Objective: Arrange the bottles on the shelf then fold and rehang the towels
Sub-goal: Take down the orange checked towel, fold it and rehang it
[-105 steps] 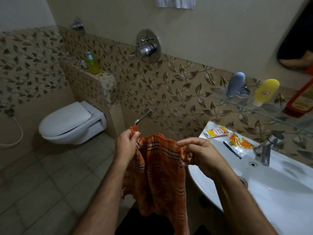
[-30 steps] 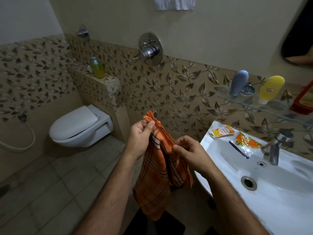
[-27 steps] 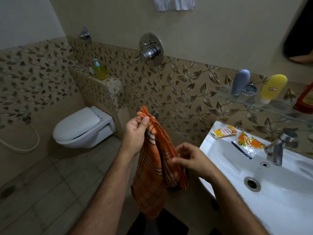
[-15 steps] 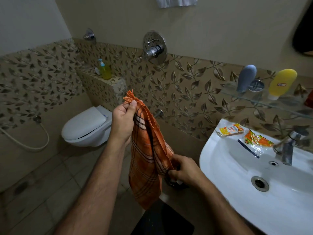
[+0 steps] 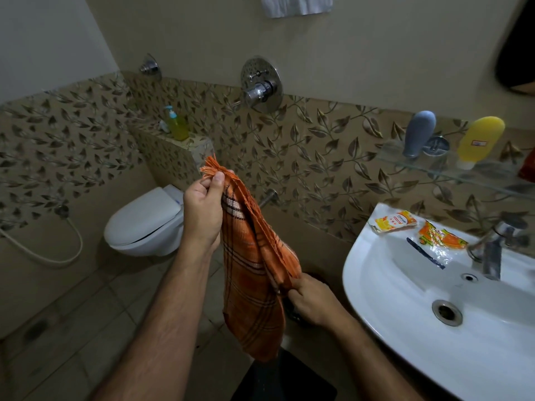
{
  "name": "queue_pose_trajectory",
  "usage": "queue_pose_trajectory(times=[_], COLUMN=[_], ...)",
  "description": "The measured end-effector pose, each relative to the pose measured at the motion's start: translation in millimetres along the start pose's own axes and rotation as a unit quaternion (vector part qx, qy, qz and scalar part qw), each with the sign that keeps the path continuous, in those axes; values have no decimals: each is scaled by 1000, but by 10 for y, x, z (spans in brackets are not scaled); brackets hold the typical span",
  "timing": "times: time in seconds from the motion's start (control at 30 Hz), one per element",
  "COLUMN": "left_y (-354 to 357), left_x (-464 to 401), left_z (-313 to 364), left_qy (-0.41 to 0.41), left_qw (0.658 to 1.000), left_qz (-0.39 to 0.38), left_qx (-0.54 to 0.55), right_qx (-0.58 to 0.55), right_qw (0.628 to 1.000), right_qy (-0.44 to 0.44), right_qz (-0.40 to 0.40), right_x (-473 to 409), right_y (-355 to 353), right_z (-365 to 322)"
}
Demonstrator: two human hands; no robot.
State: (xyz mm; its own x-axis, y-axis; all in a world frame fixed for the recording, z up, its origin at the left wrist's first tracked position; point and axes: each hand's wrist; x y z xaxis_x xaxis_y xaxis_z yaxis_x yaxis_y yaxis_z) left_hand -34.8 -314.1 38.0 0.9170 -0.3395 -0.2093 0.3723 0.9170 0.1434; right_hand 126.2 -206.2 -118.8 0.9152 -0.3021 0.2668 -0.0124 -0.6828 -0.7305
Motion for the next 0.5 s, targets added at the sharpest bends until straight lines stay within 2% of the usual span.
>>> queue_pose_trajectory(times=[0.1, 0.2, 0.23, 0.27, 0.37, 0.5], left_y=[-44, -60, -61, -63, -50, -12], left_x=[-18, 1, 9, 12, 29, 74], left_z=[-8, -13, -14, -19, -26, -14], left_qy=[-4, -8, -9, -10, -12, -14], left_qw=[1000, 1000, 1000, 1000, 1000, 1000], left_qz=[10, 14, 11, 9, 0, -11], left_qx=[-2, 2, 3, 3, 0, -3], right_qx=[-132, -312, -337, -328, -198, -122], right_qw=[991, 949, 939, 940, 967, 970], right_qy=[-10, -2, 12, 31, 85, 113], right_qz=[12, 41, 66, 92, 137, 177], right_x=[67, 103, 94, 77, 12, -57], right_y=[0, -7, 1, 9, 30, 16], right_z=[21, 47, 57, 62, 21, -85])
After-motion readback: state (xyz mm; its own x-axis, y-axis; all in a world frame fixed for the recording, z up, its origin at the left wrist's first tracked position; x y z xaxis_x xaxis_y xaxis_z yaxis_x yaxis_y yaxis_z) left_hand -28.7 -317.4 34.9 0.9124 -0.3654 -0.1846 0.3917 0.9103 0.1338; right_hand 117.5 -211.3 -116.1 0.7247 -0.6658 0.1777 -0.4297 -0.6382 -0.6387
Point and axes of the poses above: each hand's wrist, its own x-axis away from the middle knuckle, its own y-axis out of the palm, z = x × y, and after that the axes turned 1 degree about -x, right-handed
